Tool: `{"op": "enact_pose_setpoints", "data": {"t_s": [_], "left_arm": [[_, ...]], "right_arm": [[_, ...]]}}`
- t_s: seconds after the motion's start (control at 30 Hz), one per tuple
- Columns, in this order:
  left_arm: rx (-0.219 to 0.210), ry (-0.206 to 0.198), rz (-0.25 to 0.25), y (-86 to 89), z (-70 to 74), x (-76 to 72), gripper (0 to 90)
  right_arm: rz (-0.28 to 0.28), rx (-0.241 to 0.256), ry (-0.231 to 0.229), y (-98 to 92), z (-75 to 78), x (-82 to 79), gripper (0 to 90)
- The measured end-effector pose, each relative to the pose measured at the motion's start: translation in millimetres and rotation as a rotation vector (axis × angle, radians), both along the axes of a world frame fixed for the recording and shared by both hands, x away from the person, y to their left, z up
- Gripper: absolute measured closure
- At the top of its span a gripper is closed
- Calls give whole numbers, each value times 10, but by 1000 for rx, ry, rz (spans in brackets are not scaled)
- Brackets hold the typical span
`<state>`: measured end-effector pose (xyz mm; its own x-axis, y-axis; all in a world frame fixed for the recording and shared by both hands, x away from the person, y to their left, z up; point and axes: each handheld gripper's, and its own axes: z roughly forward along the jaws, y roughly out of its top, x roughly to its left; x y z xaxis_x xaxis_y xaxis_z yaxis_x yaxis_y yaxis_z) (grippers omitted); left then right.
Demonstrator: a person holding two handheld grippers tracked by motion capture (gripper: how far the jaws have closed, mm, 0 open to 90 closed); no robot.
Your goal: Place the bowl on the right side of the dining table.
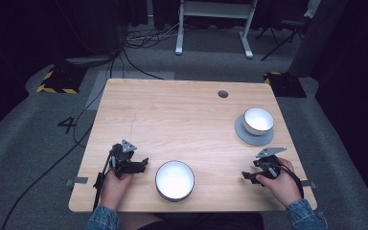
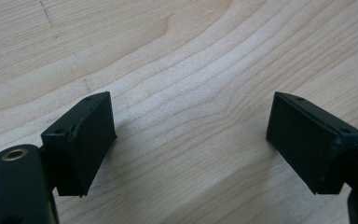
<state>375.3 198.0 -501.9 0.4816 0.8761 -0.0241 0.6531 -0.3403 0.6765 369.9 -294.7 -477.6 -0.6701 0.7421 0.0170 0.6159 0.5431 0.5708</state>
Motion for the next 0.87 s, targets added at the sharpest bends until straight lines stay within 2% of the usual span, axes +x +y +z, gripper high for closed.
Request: {"op": "enact_pose_setpoints", "data": {"t_s": [0.07,0.17,0.23,0.57,0.87], "left_arm": [[0,0,0,0,0,0,155],[0,1,0,0,0,0,155],[0,0,0,0,0,0,155],[0,0,0,0,0,0,155],[0,0,0,0,0,0,155]], "right_arm": [[-4,10,-30,20,-74,-39,251],[-27,28,-50,42,-109,-90,211],[-23,40,-82,33,-143,-108,189],[-53,115,-183,13,-263,-193,134],[-54,122,-187,17,-267,-193,135]]}}
